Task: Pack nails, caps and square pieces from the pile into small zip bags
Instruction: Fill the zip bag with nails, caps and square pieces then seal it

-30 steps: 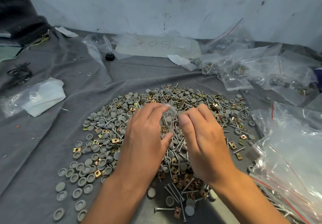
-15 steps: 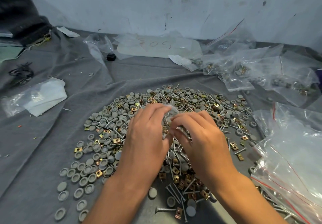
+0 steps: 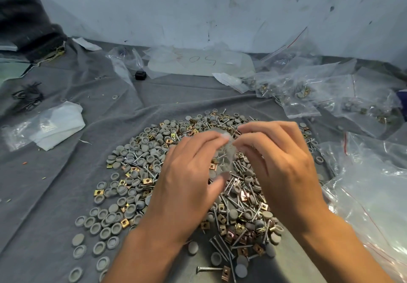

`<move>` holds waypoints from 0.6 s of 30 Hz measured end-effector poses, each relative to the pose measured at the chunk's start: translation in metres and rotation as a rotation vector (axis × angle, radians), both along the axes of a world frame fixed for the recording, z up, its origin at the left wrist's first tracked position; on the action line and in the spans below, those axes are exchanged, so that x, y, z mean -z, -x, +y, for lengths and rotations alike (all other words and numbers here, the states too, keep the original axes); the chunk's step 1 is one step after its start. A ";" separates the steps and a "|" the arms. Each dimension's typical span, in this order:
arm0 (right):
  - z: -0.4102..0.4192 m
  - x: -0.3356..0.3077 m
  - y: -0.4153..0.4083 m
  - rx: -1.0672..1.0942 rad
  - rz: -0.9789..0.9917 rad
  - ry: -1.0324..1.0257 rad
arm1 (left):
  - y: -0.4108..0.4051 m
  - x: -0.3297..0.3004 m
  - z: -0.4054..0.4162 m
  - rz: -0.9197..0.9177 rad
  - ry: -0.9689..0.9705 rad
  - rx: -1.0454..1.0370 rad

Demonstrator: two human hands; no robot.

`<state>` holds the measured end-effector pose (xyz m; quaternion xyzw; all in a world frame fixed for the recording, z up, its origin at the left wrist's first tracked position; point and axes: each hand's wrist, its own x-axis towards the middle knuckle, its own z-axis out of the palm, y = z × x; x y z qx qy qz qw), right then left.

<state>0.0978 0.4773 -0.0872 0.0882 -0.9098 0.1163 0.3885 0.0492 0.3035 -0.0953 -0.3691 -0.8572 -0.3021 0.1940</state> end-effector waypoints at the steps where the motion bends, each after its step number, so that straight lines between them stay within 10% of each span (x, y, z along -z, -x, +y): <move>1: 0.002 -0.004 -0.001 -0.019 -0.016 -0.028 | 0.001 -0.002 -0.002 0.021 -0.025 0.027; 9: 0.008 -0.025 -0.010 -0.123 -0.081 0.012 | 0.003 -0.011 -0.012 0.010 -0.224 0.169; 18: 0.019 -0.019 -0.011 -0.260 -0.462 0.722 | 0.014 -0.013 -0.017 -0.748 -0.787 0.066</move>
